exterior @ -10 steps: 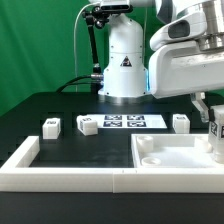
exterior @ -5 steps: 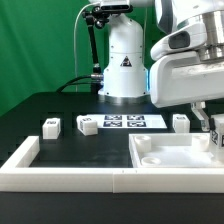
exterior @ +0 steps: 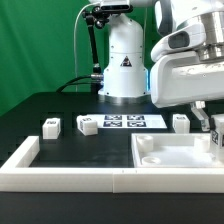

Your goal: Assemble one leg

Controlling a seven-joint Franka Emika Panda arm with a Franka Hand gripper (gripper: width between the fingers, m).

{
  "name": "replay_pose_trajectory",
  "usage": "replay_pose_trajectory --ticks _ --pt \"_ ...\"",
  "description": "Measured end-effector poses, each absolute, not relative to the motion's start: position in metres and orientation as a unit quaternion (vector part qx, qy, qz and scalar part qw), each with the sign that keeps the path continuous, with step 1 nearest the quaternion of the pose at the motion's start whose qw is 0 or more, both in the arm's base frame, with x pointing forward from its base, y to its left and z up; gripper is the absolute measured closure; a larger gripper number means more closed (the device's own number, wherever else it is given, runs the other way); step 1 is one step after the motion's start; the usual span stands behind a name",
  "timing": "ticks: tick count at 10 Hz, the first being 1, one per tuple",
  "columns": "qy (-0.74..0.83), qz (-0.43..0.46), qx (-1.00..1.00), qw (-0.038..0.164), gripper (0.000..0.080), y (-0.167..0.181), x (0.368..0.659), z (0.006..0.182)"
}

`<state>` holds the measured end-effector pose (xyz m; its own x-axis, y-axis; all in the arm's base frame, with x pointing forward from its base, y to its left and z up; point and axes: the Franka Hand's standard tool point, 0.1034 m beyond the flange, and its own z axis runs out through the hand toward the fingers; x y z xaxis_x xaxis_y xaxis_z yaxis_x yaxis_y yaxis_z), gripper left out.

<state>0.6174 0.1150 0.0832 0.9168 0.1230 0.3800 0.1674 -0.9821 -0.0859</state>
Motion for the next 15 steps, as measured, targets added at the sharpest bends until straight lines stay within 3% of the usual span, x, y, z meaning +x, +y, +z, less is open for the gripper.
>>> replay_pose_trajectory --ticks 2,3,4,12,15 --pt "-0.074 -0.190 -0.977 0.058 0.0221 0.1150 0.6174 0.0832" --pt "-0.074 -0.190 -0.977 0.058 0.0221 0.1150 0.6174 0.0831" --pt "-0.074 -0.190 -0.977 0.058 0.0164 0.1150 0.6174 0.0831" --pt "-0.071 -0.171 -0.981 0.059 0.0150 0.1087 0.6194 0.0836" --pt "-0.078 -0.072 -0.992 0.068 0.0150 0.1129 0.6196 0.0868"
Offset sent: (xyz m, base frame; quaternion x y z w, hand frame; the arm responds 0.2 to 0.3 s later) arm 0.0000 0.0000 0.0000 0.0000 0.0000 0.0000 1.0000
